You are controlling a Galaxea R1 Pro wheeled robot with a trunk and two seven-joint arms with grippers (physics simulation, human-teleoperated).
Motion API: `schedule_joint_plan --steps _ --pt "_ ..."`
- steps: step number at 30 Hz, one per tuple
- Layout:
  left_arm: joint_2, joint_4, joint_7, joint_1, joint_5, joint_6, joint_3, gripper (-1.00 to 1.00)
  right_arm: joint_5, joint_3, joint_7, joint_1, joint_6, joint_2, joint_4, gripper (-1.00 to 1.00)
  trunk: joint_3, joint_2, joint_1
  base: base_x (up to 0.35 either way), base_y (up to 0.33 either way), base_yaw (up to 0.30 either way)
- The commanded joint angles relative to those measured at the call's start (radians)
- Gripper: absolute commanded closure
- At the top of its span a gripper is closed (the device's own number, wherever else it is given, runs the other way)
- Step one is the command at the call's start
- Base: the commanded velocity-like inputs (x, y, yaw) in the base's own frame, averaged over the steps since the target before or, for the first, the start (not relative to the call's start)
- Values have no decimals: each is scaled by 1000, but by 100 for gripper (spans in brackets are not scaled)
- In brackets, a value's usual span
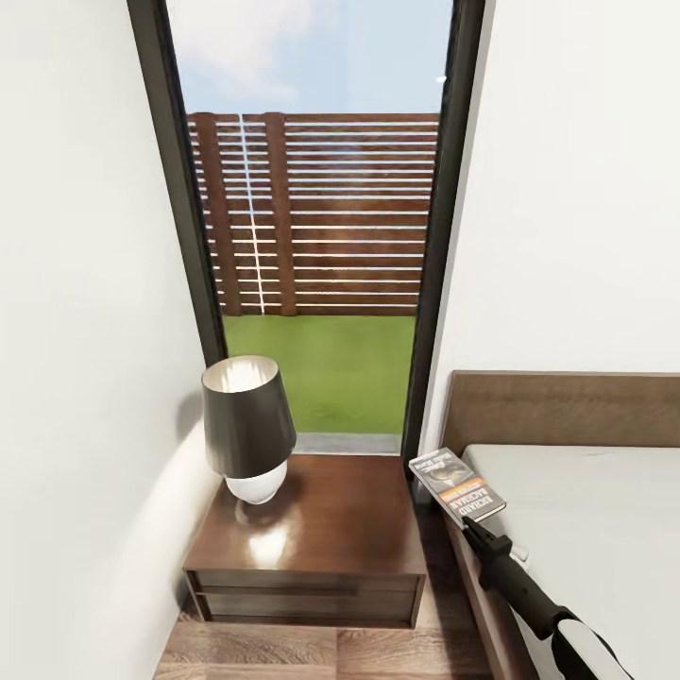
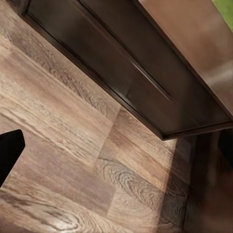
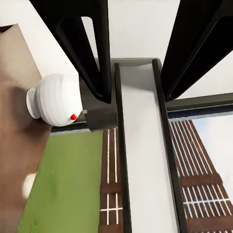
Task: In the bedroom, move the book from the bed onto either nightstand, and place the two sandals side by side next to the bed.
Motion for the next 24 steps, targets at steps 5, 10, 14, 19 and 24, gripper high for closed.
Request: schedule_joint_plan --steps 5,10,14,19,24 --pt "1 -1 1 0 12 -4 -8 -100 -8 0 -1 -1 10 -4 -1 100 -1 0 0 0 0 0" --pt "3 -8 2 0 11 -4 -7 -100 -7 0 -3 -1 11 -5 -25 100 -1 0 0 0 0 0" --pt "8 -32 5 0 10 -4 -7 -100 -4 1 -10 -1 11 -5 -46 100 -1 0 0 0 0 0" --pt "49 -113 12 0 14 7 -6 -100 -3 2 -12 -1 11 -7 -72 100 -1 0 0 0 0 0" --pt "77 -214 14 0 11 74 -6 -100 0 3 -23 -1 12 -7 -128 100 -1 0 0 0 0 0"
